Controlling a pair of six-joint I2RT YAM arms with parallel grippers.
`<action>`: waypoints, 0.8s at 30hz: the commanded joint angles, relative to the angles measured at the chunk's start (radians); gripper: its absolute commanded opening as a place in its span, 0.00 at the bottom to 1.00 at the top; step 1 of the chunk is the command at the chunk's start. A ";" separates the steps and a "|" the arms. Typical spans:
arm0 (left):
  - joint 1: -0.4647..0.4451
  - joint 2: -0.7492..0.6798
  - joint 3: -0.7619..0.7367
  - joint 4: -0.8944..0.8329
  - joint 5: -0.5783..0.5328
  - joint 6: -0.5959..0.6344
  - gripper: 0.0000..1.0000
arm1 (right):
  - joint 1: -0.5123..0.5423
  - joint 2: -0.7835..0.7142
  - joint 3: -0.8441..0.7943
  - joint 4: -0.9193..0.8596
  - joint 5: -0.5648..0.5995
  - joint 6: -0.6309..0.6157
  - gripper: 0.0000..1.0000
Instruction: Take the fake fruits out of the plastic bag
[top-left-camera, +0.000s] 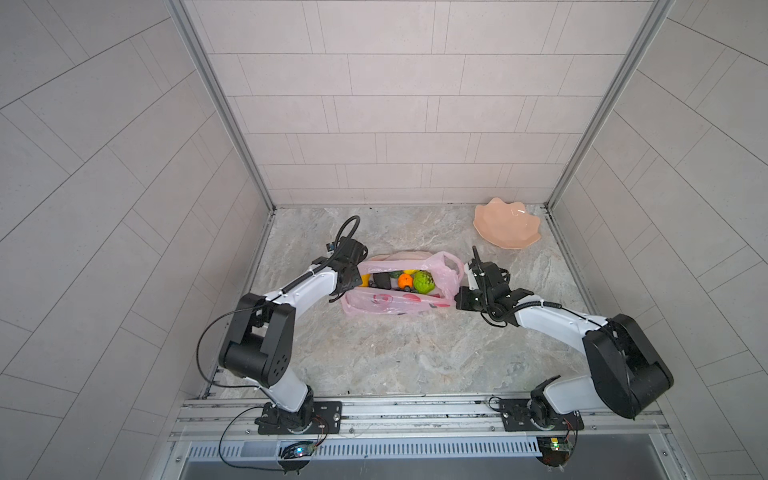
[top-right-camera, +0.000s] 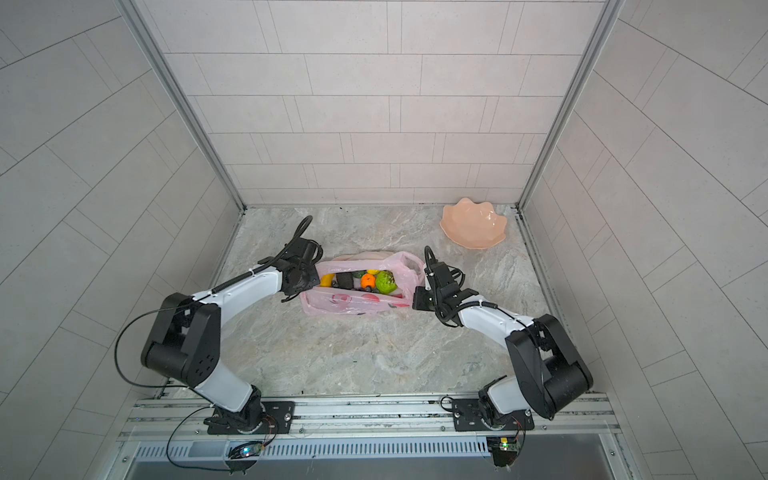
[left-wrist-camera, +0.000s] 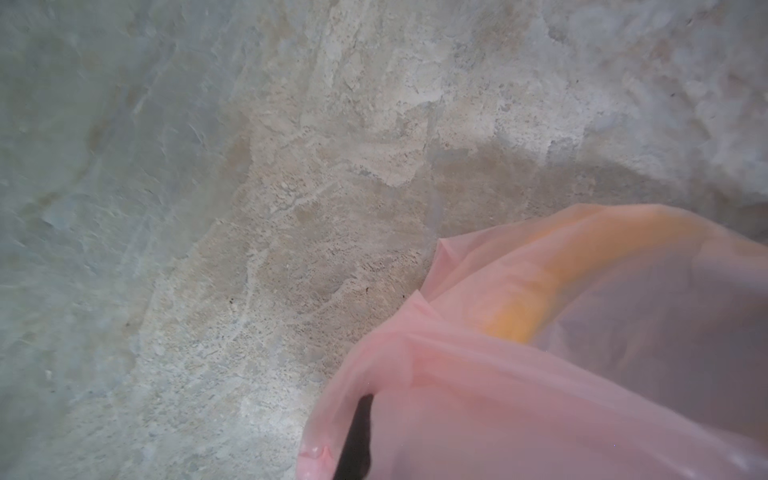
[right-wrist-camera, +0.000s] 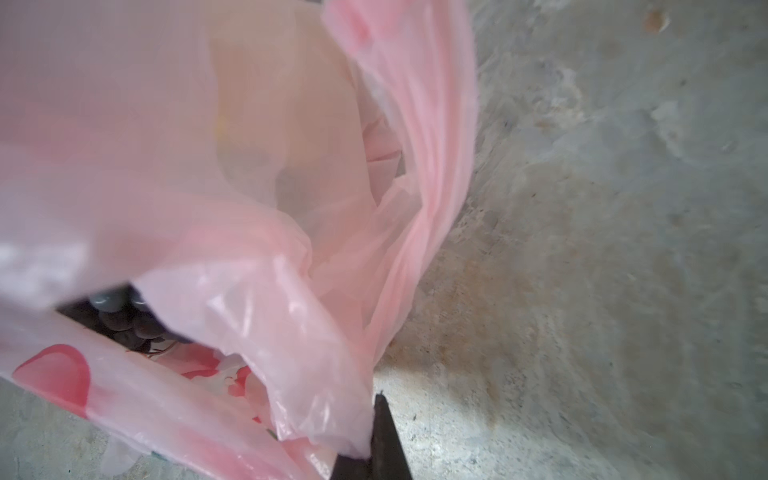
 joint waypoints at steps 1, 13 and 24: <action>0.098 -0.082 -0.096 0.096 0.106 -0.029 0.03 | 0.034 0.078 0.068 -0.009 0.072 0.004 0.00; 0.222 -0.329 -0.342 0.337 0.322 -0.040 0.00 | 0.100 0.416 0.477 0.009 -0.029 0.016 0.00; -0.003 -0.296 -0.331 0.297 0.250 0.047 0.00 | 0.100 0.216 0.409 -0.136 0.059 -0.004 0.83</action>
